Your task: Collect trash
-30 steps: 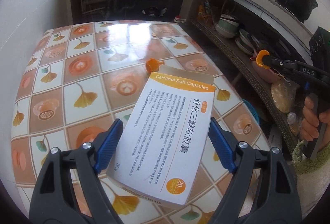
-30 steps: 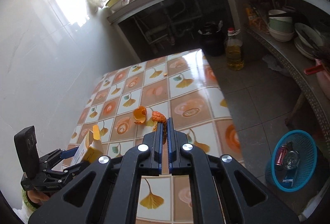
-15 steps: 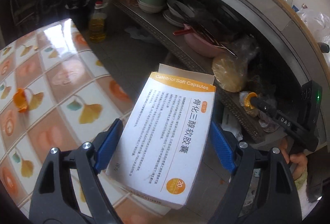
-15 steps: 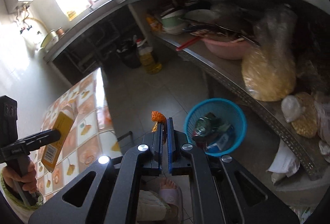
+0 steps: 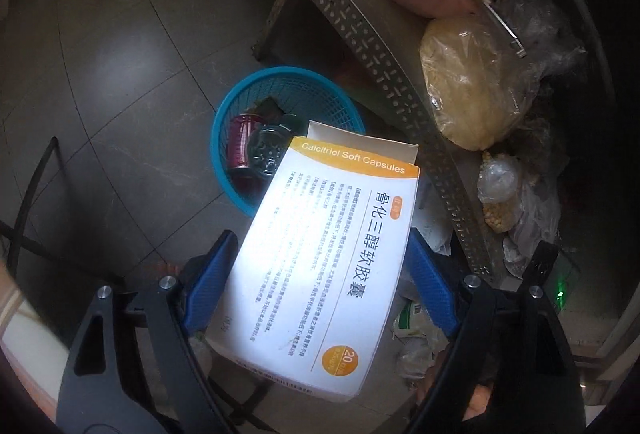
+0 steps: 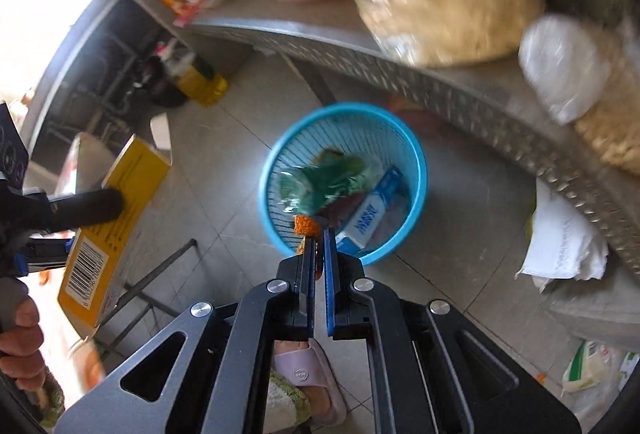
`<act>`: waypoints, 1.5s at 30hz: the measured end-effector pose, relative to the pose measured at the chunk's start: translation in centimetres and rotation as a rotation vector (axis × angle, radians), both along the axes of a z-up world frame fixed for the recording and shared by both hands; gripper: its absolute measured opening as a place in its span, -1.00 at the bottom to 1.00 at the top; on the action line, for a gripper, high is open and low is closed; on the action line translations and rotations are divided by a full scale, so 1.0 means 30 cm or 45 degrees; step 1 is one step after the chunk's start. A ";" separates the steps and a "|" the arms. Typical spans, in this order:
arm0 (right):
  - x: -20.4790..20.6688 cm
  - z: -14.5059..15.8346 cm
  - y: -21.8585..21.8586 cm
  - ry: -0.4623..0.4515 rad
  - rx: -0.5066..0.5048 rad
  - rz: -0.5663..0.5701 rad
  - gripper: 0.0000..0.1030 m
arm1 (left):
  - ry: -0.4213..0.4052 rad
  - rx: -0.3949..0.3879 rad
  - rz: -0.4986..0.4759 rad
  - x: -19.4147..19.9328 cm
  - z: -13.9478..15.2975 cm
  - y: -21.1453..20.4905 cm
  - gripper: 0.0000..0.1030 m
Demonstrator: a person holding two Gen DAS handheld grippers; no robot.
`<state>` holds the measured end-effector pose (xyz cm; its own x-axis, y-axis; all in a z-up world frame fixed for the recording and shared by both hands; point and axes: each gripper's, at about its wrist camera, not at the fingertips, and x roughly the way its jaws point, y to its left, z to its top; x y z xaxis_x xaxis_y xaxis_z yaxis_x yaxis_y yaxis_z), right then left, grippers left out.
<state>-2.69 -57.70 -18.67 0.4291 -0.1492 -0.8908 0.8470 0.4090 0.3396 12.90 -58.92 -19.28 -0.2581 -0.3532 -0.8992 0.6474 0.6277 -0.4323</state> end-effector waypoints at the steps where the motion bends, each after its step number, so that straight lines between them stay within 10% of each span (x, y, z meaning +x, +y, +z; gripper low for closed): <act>1: 0.001 -0.034 -0.010 0.004 0.019 -0.012 -0.92 | 0.007 0.012 -0.008 0.001 -0.029 -0.041 0.55; 13: 0.062 -0.386 -0.203 0.097 0.159 -0.129 -0.79 | 0.032 0.038 -0.034 0.030 -0.206 -0.332 0.71; 23: -0.027 -0.361 -0.147 0.043 0.128 -0.153 -0.49 | -0.066 -0.076 -0.017 0.037 -0.019 -0.188 0.71; 33: -0.018 -0.063 0.045 -0.063 -0.096 -0.030 -0.36 | -0.386 -0.370 0.036 -0.007 0.434 0.216 0.72; 45: -0.051 0.440 0.631 -0.147 -0.587 0.340 0.73 | -0.820 -0.362 0.287 -0.225 0.606 0.899 0.84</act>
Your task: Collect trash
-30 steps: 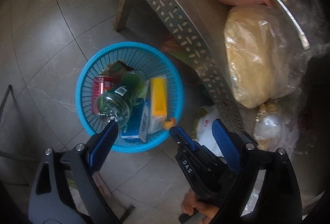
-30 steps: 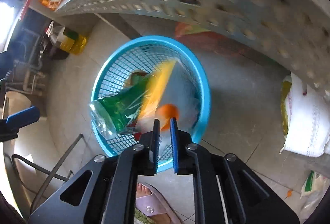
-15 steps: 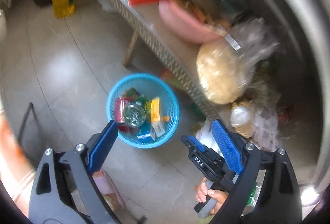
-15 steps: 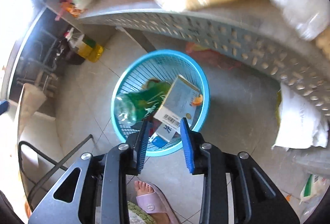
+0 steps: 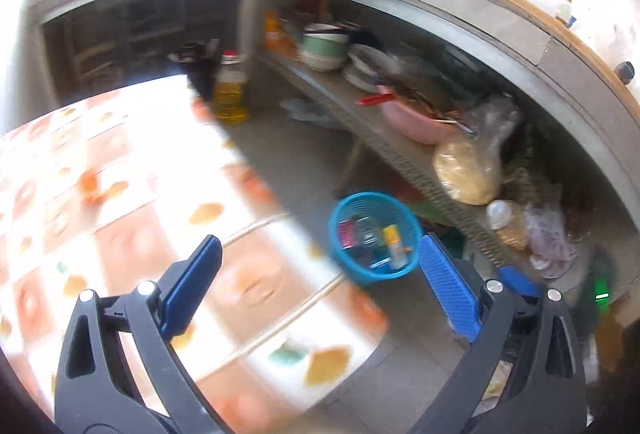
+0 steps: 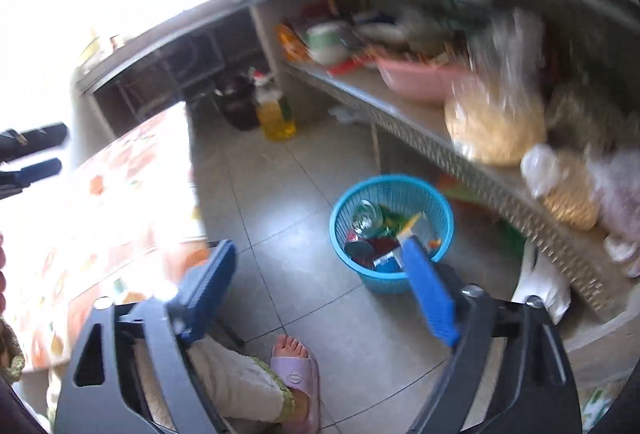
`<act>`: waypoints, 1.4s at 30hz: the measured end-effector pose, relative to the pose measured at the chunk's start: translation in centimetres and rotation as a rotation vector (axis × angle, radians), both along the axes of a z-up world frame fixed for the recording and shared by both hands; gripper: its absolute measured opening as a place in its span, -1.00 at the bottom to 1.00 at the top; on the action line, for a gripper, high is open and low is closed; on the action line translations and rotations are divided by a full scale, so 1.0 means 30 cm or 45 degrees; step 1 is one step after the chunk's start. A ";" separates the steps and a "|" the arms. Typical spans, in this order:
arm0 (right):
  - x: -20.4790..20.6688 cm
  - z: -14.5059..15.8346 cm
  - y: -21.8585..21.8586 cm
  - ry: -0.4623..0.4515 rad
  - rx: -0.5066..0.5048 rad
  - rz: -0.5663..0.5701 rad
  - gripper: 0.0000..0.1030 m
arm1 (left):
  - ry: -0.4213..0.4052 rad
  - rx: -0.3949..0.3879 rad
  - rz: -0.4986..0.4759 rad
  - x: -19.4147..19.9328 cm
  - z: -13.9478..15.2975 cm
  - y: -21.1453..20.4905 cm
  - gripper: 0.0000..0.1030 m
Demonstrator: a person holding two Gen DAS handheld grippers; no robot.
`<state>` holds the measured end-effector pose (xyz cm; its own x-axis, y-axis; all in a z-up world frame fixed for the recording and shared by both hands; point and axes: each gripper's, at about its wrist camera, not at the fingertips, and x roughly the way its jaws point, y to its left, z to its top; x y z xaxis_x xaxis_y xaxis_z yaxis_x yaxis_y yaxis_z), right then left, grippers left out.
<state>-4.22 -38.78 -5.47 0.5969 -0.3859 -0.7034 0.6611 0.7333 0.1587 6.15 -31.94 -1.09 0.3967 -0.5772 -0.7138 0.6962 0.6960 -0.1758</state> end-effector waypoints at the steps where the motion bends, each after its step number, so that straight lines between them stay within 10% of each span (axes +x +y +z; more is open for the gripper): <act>1: -0.005 0.034 0.046 0.003 -0.051 0.017 0.81 | -0.010 -0.005 0.032 -0.022 -0.001 0.050 0.84; 12: -0.032 0.222 0.435 0.033 -0.402 0.026 0.88 | -0.145 0.093 0.309 -0.218 -0.012 0.366 0.84; 25: 0.028 0.169 0.594 0.240 -0.326 0.068 0.88 | -0.233 0.316 0.623 -0.235 -0.047 0.559 0.84; 42: 0.050 0.123 0.552 0.310 -0.278 0.015 0.88 | -0.179 0.424 0.590 -0.219 -0.113 0.550 0.84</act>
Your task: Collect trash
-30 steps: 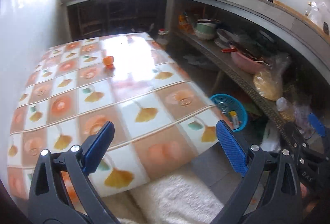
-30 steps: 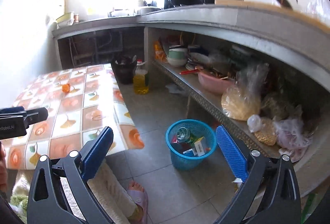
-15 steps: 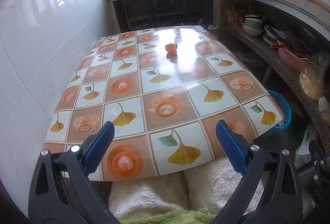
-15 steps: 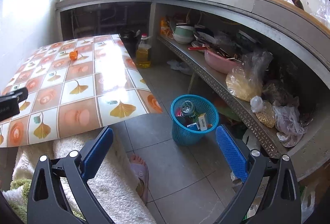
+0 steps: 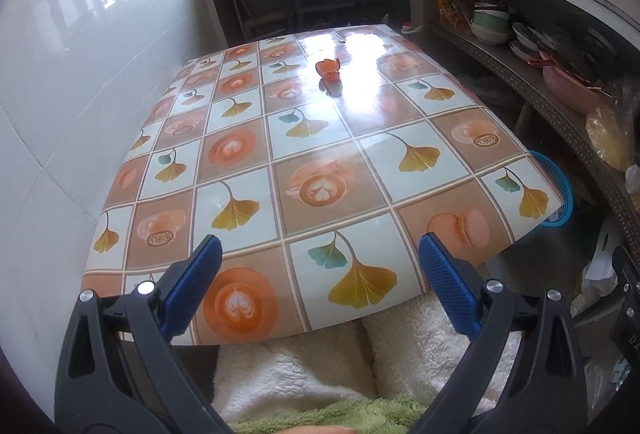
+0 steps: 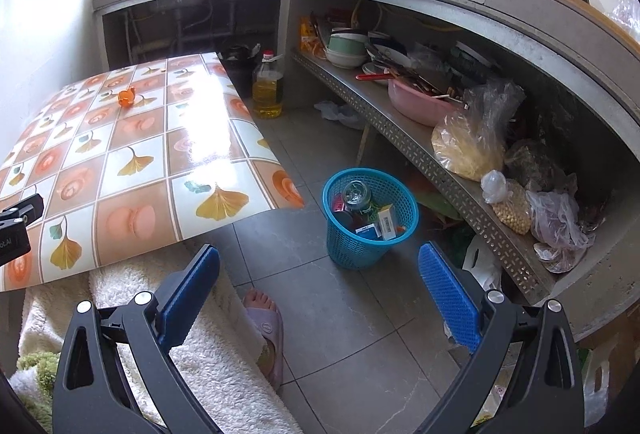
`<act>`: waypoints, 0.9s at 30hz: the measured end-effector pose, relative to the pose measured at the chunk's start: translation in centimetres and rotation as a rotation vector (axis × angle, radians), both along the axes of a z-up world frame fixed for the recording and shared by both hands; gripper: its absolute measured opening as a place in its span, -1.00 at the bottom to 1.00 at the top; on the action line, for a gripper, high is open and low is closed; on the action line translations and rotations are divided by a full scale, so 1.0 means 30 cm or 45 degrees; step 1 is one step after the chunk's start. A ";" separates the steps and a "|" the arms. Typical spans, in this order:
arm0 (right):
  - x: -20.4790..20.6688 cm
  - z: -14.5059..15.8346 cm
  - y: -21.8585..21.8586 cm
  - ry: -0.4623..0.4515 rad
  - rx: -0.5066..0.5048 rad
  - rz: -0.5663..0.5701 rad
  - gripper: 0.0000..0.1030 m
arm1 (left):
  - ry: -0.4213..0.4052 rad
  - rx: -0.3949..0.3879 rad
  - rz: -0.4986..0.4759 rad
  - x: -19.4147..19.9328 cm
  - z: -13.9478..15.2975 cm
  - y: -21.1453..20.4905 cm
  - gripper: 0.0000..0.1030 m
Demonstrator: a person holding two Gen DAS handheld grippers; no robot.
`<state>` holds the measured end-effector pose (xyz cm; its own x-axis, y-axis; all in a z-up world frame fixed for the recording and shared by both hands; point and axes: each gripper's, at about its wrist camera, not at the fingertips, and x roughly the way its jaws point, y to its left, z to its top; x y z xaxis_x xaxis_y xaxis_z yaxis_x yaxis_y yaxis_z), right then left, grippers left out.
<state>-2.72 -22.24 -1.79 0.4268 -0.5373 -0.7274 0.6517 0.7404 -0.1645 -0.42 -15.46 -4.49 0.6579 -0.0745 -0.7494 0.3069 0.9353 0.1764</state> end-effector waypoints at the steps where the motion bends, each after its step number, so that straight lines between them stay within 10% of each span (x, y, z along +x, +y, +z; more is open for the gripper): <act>1: 0.000 -0.002 -0.002 0.002 0.002 -0.001 0.88 | 0.001 0.001 -0.005 0.000 -0.001 -0.002 0.84; 27: -0.013 -0.006 -0.017 -0.008 0.009 -0.013 0.88 | -0.002 -0.003 -0.126 -0.030 0.001 -0.057 0.84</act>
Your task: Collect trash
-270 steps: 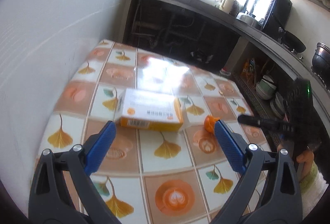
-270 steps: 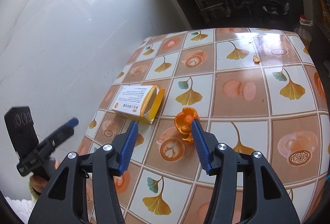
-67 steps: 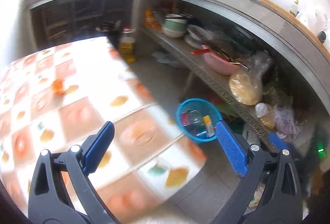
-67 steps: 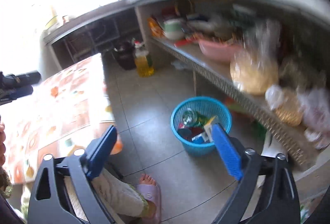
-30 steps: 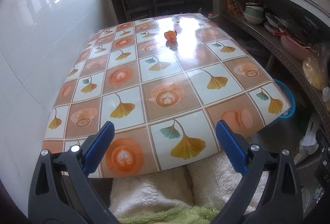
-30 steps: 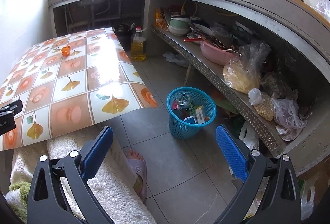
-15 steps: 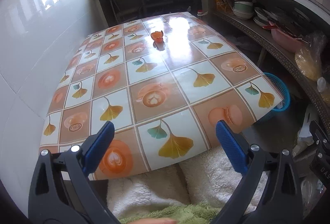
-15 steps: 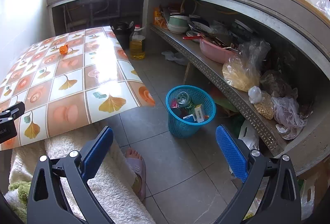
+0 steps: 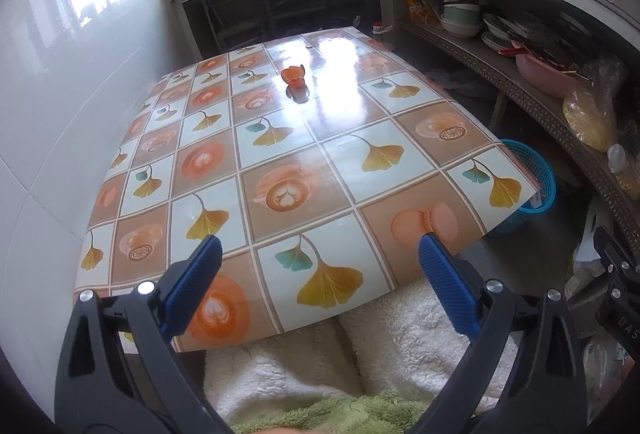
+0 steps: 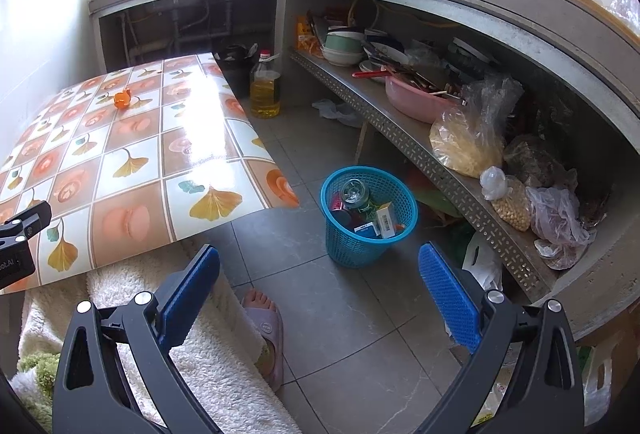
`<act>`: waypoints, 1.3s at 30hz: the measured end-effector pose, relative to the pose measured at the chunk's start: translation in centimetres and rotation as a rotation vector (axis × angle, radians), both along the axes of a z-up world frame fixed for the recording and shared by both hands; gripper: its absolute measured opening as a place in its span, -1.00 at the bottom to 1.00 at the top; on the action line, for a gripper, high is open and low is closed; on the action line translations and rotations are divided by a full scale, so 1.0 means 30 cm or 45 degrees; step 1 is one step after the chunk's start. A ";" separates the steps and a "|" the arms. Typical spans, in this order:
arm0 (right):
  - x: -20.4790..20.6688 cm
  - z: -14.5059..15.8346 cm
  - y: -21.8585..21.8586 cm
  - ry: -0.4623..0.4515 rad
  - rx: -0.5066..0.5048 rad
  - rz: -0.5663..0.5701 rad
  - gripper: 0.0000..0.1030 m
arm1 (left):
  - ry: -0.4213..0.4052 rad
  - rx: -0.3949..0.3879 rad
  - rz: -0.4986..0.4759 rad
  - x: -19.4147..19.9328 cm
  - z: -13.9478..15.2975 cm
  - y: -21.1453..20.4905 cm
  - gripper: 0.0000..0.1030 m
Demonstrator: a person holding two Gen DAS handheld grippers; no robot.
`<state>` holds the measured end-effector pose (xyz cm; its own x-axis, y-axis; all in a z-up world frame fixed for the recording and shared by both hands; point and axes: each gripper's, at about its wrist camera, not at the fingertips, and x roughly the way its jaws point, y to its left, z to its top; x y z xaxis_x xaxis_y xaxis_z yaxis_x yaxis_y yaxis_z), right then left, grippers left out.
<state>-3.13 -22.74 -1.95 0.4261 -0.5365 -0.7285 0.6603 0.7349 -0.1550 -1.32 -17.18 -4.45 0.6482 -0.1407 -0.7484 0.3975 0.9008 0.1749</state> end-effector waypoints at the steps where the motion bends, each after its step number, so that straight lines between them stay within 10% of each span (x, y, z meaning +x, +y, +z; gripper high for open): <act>1: 0.001 0.001 0.000 0.000 0.000 0.000 0.88 | 0.000 0.000 0.001 0.000 -0.001 0.000 0.84; 39: 0.006 0.027 0.025 -0.004 -0.033 0.009 0.88 | -0.009 -0.023 0.020 -0.004 0.014 0.023 0.84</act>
<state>-2.96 -21.97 -1.15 0.4323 -0.5519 -0.7130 0.6555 0.7354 -0.1718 -1.46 -16.49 -4.04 0.6557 -0.1434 -0.7413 0.3817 0.9100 0.1615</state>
